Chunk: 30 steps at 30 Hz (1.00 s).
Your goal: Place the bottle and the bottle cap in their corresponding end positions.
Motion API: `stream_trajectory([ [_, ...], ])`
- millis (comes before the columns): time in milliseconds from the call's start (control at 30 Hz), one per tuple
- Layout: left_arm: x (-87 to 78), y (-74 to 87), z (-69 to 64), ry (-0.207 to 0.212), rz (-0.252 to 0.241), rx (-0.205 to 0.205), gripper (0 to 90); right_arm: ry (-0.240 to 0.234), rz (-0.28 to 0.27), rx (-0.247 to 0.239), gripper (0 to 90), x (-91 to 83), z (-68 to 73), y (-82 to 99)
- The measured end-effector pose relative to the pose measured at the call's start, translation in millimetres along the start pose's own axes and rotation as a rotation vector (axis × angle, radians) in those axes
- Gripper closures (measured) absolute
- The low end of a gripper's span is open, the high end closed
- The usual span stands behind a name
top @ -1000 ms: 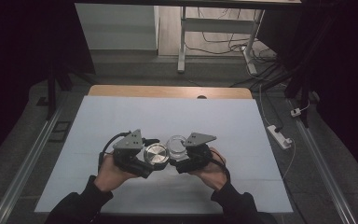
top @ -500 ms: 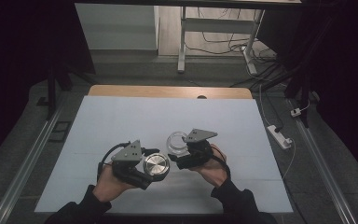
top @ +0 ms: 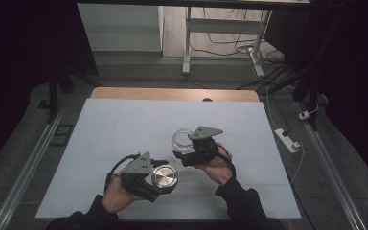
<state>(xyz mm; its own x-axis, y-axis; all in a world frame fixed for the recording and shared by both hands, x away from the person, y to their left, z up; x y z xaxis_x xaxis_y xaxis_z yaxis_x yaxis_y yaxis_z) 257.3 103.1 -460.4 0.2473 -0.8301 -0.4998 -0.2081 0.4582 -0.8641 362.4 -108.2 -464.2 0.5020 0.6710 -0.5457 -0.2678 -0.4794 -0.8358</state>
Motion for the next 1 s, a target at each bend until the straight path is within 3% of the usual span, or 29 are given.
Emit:
stream_trajectory([
  [633, 37.6, 21.4, 4.0, -0.014, 0.027, -0.001, 20.0, 0.028, 0.020, 0.012, 15.3, 24.7, -12.6, -3.3],
  [1000, 62.9, 35.4, 13.2, -0.037, 0.074, -0.018, 19.9, 0.044, 0.041, 0.022, 15.2, 42.8, -19.8, 0.6],
])
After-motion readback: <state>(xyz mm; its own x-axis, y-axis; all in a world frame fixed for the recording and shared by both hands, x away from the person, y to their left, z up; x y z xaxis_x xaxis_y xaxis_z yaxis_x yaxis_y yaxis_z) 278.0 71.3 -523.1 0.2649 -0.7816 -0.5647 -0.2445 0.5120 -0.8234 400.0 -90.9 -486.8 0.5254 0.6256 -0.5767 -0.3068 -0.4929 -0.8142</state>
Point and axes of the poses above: each handheld gripper's, and its own axes: x roughly forward along the jaws, y roughly out of its underside, z roughly to its left, the point moved 1 cm from there along x, roughly forward along the jaws, and after that the axes turned 2 degrees about y, right-handed, at the moved point
